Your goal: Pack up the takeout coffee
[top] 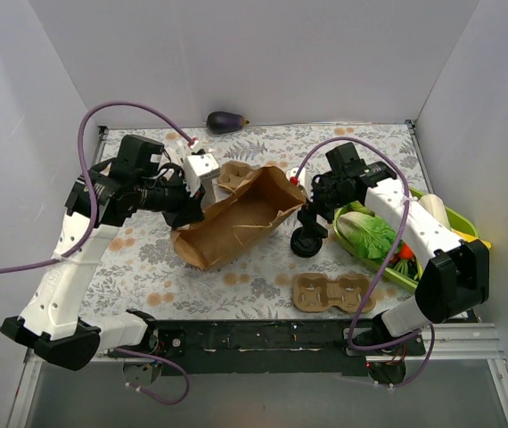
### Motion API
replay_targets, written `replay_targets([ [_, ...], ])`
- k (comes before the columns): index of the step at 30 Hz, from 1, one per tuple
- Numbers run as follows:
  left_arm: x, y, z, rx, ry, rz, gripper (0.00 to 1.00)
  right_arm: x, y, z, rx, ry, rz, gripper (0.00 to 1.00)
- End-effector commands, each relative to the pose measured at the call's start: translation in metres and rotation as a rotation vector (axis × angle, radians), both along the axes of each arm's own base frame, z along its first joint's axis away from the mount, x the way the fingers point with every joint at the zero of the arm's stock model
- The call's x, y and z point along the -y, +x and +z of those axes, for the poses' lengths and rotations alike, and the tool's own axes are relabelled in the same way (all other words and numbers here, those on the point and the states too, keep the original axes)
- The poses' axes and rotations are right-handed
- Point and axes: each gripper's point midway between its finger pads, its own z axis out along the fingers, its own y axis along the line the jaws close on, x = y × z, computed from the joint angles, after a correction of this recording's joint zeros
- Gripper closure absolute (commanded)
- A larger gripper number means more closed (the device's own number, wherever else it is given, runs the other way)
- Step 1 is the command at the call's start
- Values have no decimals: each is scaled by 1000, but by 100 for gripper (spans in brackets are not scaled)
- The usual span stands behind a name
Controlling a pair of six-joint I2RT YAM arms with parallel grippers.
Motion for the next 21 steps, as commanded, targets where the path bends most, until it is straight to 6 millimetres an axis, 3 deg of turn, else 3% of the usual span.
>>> replay_targets([
  [1, -20, 10, -10, 23, 121, 57, 72, -21, -1, 14, 53, 118, 105, 6],
  [3, -18, 17, -5, 36, 120, 72, 52, -28, -6, 17, 19, 171, 115, 5],
  [6, -15, 31, 8, 82, 93, 122, 38, -41, -16, 20, -93, 243, 117, 5],
  [14, -5, 67, 37, 181, 10, 217, 30, -51, -38, 3, -323, 290, 54, 5],
  [21, -4, 91, 74, 340, -53, 264, 22, -65, -23, 8, -401, 324, -38, 4],
])
